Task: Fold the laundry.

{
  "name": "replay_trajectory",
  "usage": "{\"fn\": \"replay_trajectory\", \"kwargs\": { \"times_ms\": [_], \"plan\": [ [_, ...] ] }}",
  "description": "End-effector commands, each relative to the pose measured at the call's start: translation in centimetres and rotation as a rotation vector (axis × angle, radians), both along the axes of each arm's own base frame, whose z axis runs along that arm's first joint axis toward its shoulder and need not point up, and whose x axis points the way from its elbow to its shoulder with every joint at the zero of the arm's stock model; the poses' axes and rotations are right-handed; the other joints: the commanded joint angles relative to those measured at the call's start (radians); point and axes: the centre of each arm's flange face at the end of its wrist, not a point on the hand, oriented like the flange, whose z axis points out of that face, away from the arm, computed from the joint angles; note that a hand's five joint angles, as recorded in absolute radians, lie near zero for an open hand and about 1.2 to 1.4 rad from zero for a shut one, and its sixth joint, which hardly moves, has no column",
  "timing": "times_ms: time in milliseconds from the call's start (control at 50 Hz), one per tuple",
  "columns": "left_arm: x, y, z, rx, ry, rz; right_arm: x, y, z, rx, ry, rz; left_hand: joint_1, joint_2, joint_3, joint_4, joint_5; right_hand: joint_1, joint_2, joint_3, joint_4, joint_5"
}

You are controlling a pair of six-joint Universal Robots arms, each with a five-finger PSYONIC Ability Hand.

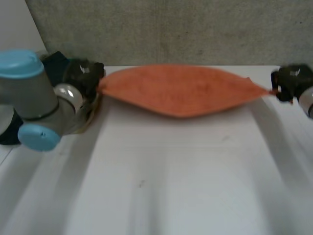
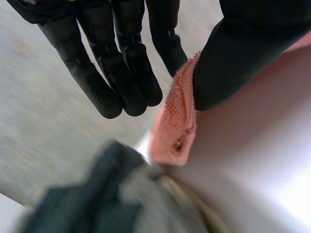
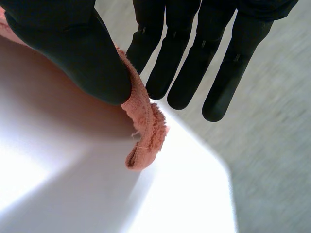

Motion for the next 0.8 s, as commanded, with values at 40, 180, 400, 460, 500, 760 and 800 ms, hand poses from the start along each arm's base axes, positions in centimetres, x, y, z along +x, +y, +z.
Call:
{"fn": "replay_trajectory", "kwargs": {
  "times_ms": [40,180,400,460,500,760,800],
  "plan": [
    [2.1,6.8,-3.6,0.291,-0.255,-0.011,-3.3,4.7,-1.9,0.330,0.130,0.008,0.250,0.200,0.208,0.199,0.219,0.262,0.223,0.207,0.203,0.206],
    [4.0,14.0,-4.1,0.569,-0.460,-0.062,-6.7,9.6,-0.2,0.684,0.298,0.115,0.250,0.200,0.208,0.199,0.219,0.262,0.223,0.207,0.203,0.206],
    [2.0,11.2,-2.5,0.458,-0.423,-0.056,-5.5,7.2,-0.7,0.582,0.369,0.160,0.250,0.200,0.208,0.199,0.219,0.262,0.223,0.207,0.203,0.206],
    [1.3,7.7,-1.8,0.366,-0.360,0.000,-4.3,5.1,-1.2,0.471,0.332,0.128,0.250,0.200,0.208,0.199,0.219,0.262,0.223,0.207,0.203,0.206],
    [0.9,6.2,-1.4,0.322,-0.327,0.021,-3.7,3.9,-1.4,0.400,0.316,0.113,0.250,0.200,0.208,0.199,0.219,0.262,0.223,0.207,0.203,0.206],
    [-3.7,-4.2,-2.3,0.019,-0.206,0.088,0.5,-5.0,-3.0,-0.126,0.171,-0.019,0.250,0.200,0.208,0.199,0.219,0.262,0.223,0.207,0.203,0.206],
    [-4.3,-5.0,-2.7,-0.007,-0.202,0.078,1.2,-6.1,-4.1,-0.166,0.156,-0.020,0.250,0.200,0.208,0.199,0.219,0.262,0.223,0.207,0.203,0.206]
  ]
}}
